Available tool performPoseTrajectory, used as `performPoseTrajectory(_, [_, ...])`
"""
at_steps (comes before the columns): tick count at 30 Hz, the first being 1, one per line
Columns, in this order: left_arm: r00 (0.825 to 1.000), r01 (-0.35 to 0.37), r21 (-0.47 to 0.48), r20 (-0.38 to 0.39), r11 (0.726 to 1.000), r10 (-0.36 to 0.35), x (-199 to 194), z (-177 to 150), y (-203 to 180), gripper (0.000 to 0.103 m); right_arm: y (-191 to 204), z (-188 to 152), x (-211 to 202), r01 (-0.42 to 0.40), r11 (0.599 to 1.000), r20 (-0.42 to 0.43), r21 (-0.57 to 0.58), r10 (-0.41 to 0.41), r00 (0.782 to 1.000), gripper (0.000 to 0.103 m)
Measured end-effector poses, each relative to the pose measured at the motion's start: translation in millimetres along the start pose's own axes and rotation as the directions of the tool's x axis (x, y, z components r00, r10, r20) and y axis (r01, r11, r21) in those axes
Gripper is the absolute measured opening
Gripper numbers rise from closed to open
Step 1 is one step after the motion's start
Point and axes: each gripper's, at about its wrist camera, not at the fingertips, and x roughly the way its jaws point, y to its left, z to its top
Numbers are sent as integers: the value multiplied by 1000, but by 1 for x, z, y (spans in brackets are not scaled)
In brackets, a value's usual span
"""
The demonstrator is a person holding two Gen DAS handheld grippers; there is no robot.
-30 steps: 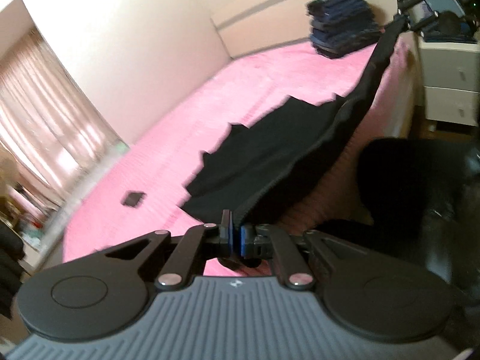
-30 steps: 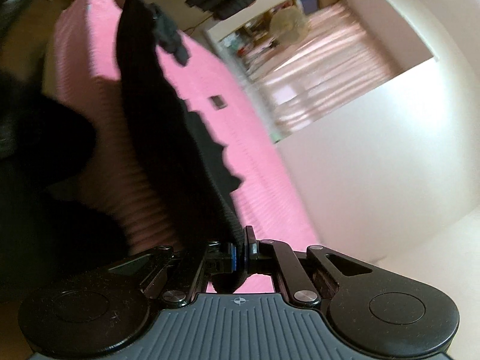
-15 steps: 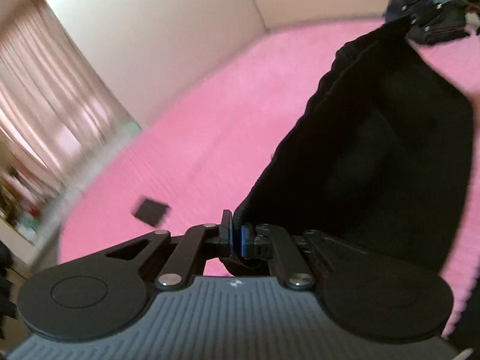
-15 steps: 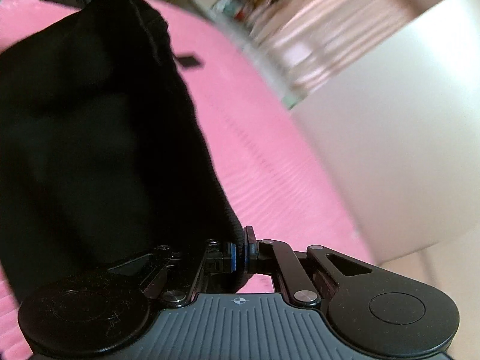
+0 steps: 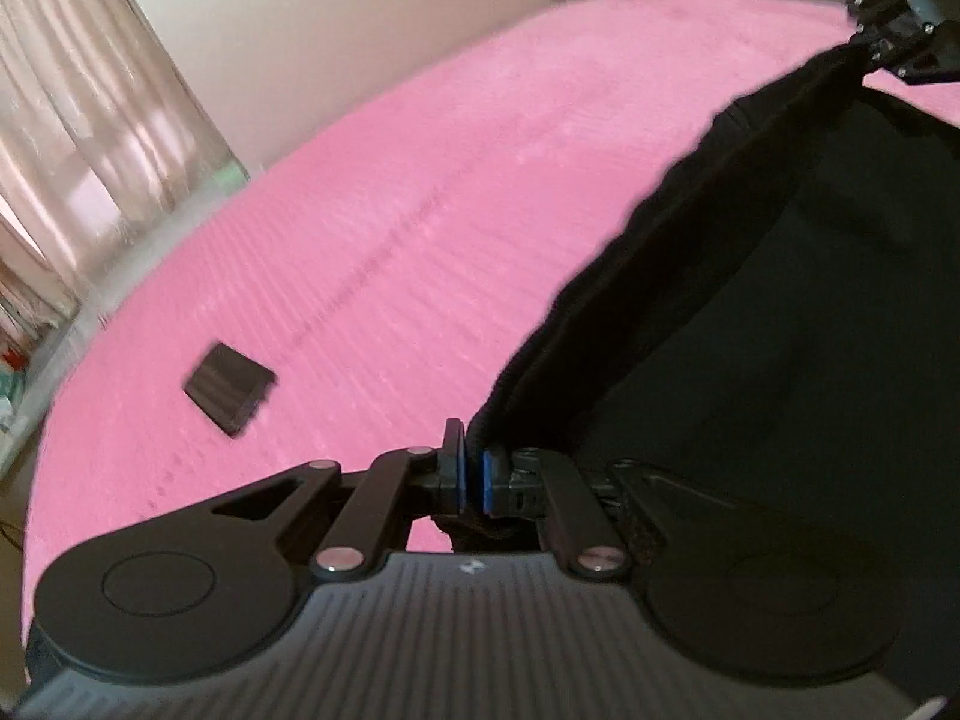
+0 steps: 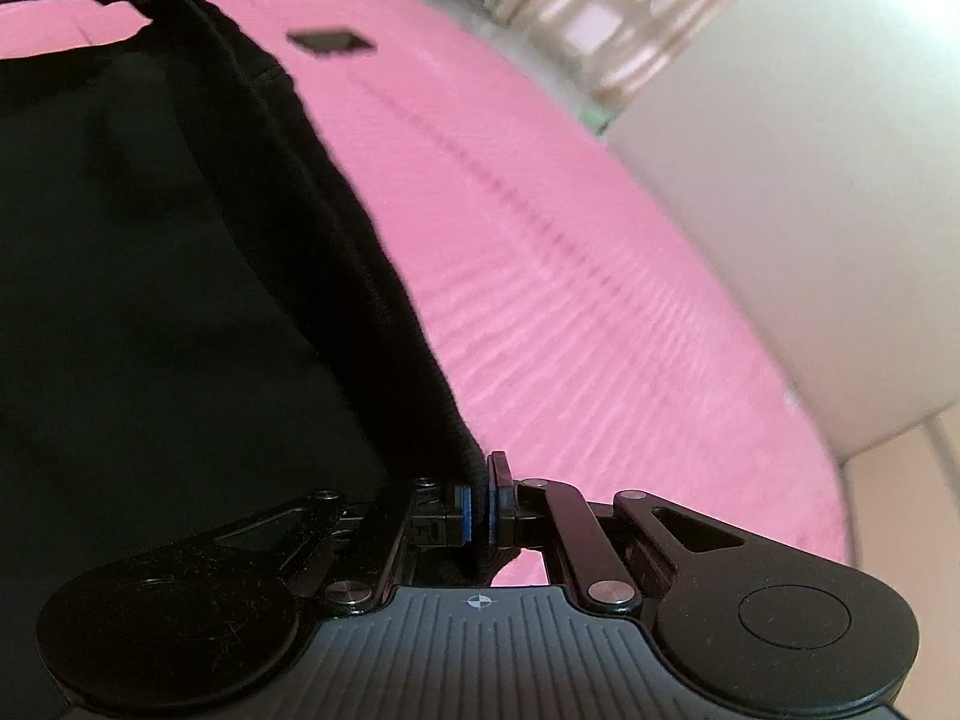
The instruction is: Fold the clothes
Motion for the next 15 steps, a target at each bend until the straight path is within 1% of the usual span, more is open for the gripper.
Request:
performPoseTrajectory(2, [999, -1, 10, -41, 1000, 1, 27, -2, -7, 5, 0, -3, 17, -12, 1000, -18, 14, 12, 1000, 2])
performPoseTrajectory(4, [998, 1, 8, -64, 1000, 0, 42, -7, -11, 5, -6, -8, 27, -24, 998, -23, 57, 25, 999, 3])
performPoseTrajectory(6, [997, -6, 0, -74, 1000, 6, 47, -10, -14, 8, -10, -10, 31, -36, 995, -27, 88, 38, 999, 3])
performPoseTrajectory(7, [997, -14, -6, -79, 1000, 14, 48, -11, -14, 13, -12, -11, 31, -39, 995, -31, 96, 42, 999, 4])
performPoseTrajectory(8, [996, -32, -9, -84, 999, 31, 47, -12, -12, 19, -14, -12, 29, -23, 994, -37, 104, 27, 999, 21])
performPoseTrajectory(9, [994, -61, -10, -87, 998, 60, 41, -13, -10, 23, -11, -14, 23, 15, 994, -46, 111, -10, 999, 59])
performPoseTrajectory(10, [991, -98, -18, -93, 995, 96, 36, -13, -7, 26, -8, -17, 15, 67, 991, -52, 119, -61, 997, 74])
performPoseTrajectory(11, [986, -135, -42, -100, 990, 130, 32, -14, 2, 26, -13, -20, 7, 97, 985, -45, 142, -91, 995, 79])
performPoseTrajectory(12, [983, -158, -87, -104, 984, 149, 25, -16, 12, 26, -19, -21, -1, 94, 980, -35, 174, -90, 995, 79])
performPoseTrajectory(15, [984, -172, -222, -87, 960, 156, -6, -26, 33, 25, -21, -24, -39, 89, 958, 1, 273, -93, 996, 79])
